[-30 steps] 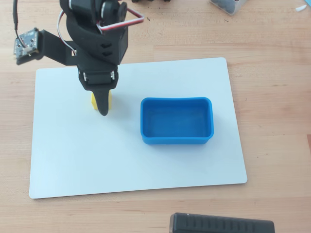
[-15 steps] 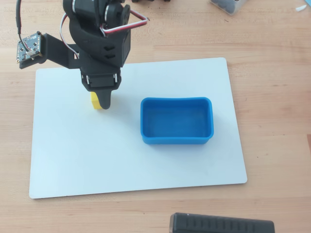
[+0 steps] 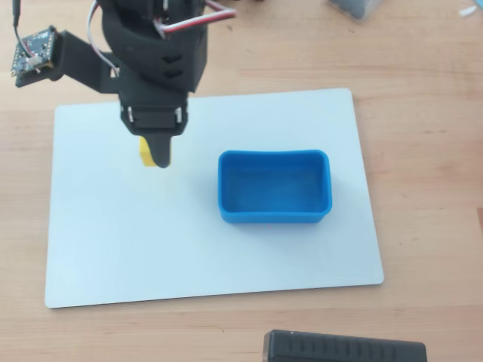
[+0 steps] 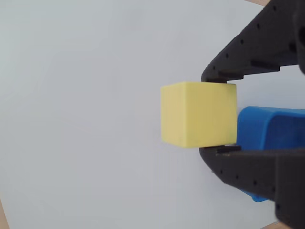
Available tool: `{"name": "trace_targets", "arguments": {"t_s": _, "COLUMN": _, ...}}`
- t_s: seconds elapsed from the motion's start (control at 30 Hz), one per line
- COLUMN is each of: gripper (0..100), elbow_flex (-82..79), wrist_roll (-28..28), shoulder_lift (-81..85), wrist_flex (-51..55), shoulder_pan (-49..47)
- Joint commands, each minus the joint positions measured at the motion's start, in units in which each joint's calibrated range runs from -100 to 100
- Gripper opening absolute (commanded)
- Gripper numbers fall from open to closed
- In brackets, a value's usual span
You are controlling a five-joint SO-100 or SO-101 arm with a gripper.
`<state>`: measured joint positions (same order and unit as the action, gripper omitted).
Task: Pick up yellow cube and drop it in the blue rectangular bin
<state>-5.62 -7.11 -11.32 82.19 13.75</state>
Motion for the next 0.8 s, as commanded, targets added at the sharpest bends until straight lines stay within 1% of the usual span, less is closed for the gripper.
{"name": "trace_targets", "arguments": {"t_s": 0.0, "gripper": 7, "elbow_flex": 13.9, "wrist_roll": 2.4, "shoulder_lift": 3.7, "wrist_flex": 6.5, "shoulder_pan": -4.8}}
{"name": "trace_targets", "arguments": {"t_s": 0.27, "gripper": 7, "elbow_flex": 14.3, "wrist_roll": 5.0, "shoulder_lift": 3.1, "wrist_flex": 6.8, "shoulder_pan": -14.4}}
{"name": "trace_targets", "arguments": {"t_s": 0.4, "gripper": 7, "elbow_flex": 14.8, "wrist_roll": 5.6, "shoulder_lift": 2.2, "wrist_flex": 6.1, "shoulder_pan": -17.6}}
{"name": "trace_targets", "arguments": {"t_s": 0.57, "gripper": 7, "elbow_flex": 14.8, "wrist_roll": 5.3, "shoulder_lift": 2.6, "wrist_flex": 4.3, "shoulder_pan": -19.9}}
{"name": "trace_targets", "arguments": {"t_s": 0.77, "gripper": 7, "elbow_flex": 14.2, "wrist_roll": 5.1, "shoulder_lift": 1.0, "wrist_flex": 0.8, "shoulder_pan": -20.2}}
